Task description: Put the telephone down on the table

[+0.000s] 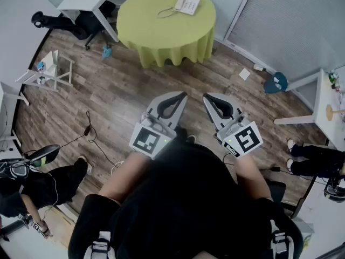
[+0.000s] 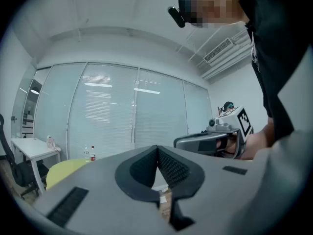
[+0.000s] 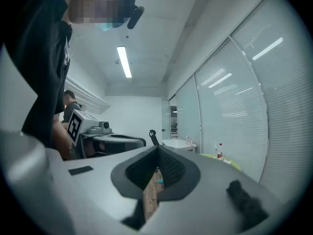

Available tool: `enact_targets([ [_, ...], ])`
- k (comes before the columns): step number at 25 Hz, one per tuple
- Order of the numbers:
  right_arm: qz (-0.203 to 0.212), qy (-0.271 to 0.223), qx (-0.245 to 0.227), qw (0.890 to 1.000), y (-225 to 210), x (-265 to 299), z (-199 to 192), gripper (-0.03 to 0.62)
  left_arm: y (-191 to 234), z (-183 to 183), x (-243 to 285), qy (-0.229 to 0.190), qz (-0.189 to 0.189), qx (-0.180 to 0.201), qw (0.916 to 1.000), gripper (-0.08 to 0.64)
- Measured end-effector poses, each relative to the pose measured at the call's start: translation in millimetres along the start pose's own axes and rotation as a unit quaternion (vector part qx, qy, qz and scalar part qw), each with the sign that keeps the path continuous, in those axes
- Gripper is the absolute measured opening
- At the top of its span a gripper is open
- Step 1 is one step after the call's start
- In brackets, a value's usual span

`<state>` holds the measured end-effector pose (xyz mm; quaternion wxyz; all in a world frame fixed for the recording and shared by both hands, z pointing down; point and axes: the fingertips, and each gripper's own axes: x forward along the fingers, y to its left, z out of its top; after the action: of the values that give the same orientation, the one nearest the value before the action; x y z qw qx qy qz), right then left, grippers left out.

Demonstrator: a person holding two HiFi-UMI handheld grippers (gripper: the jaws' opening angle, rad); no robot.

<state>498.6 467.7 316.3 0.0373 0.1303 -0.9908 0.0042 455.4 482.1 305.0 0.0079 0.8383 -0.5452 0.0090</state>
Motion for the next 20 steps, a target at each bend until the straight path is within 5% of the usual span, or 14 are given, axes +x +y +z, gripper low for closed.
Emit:
enact_targets([
  [20,0.0,-0.006,0.03,1.0,-16.8,5.6,-5.4,0.02,9.7,-1.2,10.8,0.013,0.009,-0.005,0.9999,0.012],
])
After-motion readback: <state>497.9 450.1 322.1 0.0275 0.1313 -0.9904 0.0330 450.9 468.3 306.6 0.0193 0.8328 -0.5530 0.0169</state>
